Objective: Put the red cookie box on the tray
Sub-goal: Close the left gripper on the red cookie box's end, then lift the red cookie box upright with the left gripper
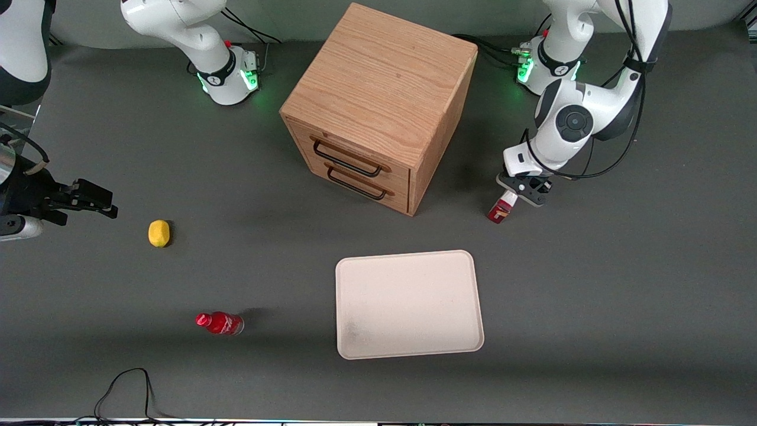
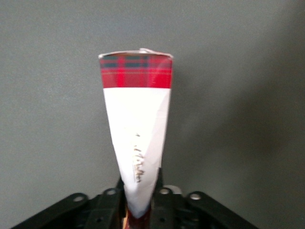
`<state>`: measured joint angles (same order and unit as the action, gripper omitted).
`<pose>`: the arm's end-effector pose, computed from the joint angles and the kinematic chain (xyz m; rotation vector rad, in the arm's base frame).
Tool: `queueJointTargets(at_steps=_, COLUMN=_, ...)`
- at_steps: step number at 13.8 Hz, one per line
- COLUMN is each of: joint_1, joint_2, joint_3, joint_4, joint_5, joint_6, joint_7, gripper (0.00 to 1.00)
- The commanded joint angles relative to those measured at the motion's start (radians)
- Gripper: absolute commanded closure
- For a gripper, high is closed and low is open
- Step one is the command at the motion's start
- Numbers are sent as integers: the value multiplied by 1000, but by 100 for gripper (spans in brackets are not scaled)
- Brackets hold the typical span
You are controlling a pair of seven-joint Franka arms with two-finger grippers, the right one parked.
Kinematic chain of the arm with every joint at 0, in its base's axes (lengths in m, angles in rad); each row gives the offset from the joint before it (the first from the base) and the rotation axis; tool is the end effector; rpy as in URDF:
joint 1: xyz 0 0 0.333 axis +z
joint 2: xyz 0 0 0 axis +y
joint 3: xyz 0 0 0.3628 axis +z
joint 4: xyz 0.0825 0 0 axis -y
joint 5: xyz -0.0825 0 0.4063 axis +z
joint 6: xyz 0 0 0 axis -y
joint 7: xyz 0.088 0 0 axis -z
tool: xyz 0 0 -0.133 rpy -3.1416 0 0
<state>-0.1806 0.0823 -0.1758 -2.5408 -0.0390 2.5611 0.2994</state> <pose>0.4352 -0.1632 0.2382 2.9578 -0.9514 -0.0962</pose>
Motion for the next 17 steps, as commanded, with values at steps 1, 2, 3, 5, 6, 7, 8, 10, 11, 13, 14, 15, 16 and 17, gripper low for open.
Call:
queueJointTargets(at_steps=1, joint_1=-5, joint_2=-4, joint_3=2, joint_4=4, joint_5=-1, joint_6=-19, joint_7=-2, gripper=100)
queueJointTargets(at_steps=2, joint_1=-5, joint_2=-9, joint_3=2, joint_4=17, joint_5=-1, joint_6=-50, joint_7=-2, gripper=100)
queueJointTargets(at_steps=3, joint_1=-6, joint_2=-13, joint_3=2, joint_4=40, joint_5=-1, joint_6=-86, joint_7=-5, gripper=100)
queueJointTargets(at_steps=5, joint_1=-5, joint_2=-38, joint_3=4, joint_4=91, joint_5=-1, joint_6=-172, joint_7=-6, gripper=100)
queueJointTargets(at_steps=6, joint_1=-5, joint_2=-56, joint_3=4, joint_4=120, joint_5=-2, joint_6=-226, joint_7=-8, gripper=100)
queueJointTargets(at_steps=7, joint_1=-5, joint_2=-73, joint_3=6, joint_4=161, joint_5=-2, joint_6=-295, joint_7=-13, gripper=100)
queueJointTargets(at_steps=8, joint_1=-3, joint_2=-82, joint_3=9, joint_4=210, joint_5=-2, joint_6=-367, joint_7=-13, gripper=100)
queueJointTargets(at_steps=10, joint_1=-2, joint_2=-105, joint_3=15, joint_4=324, joint_5=-4, joint_6=-526, joint_7=-14, gripper=100)
queueJointTargets(at_steps=11, joint_1=0, joint_2=-117, joint_3=15, joint_4=386, joint_5=-4, joint_6=-609, joint_7=-19, gripper=100)
queueJointTargets(at_steps=13, joint_1=1, joint_2=-131, joint_3=16, joint_4=502, joint_5=1, joint_6=-741, joint_7=-52, gripper=100)
queueJointTargets(at_steps=14, joint_1=1, joint_2=-137, joint_3=16, joint_4=552, joint_5=2, joint_6=-789, joint_7=-68, gripper=100)
queueJointTargets(at_steps=15, joint_1=4, joint_2=-137, joint_3=18, joint_4=614, joint_5=2, joint_6=-846, joint_7=-72, gripper=100)
queueJointTargets(at_steps=16, joint_1=4, joint_2=-137, joint_3=27, joint_4=673, joint_5=4, joint_6=-904, joint_7=-77, gripper=100)
queueJointTargets(at_steps=17, joint_1=4, joint_2=-137, joint_3=29, joint_4=735, joint_5=28, joint_6=-967, joint_7=-80, gripper=100)
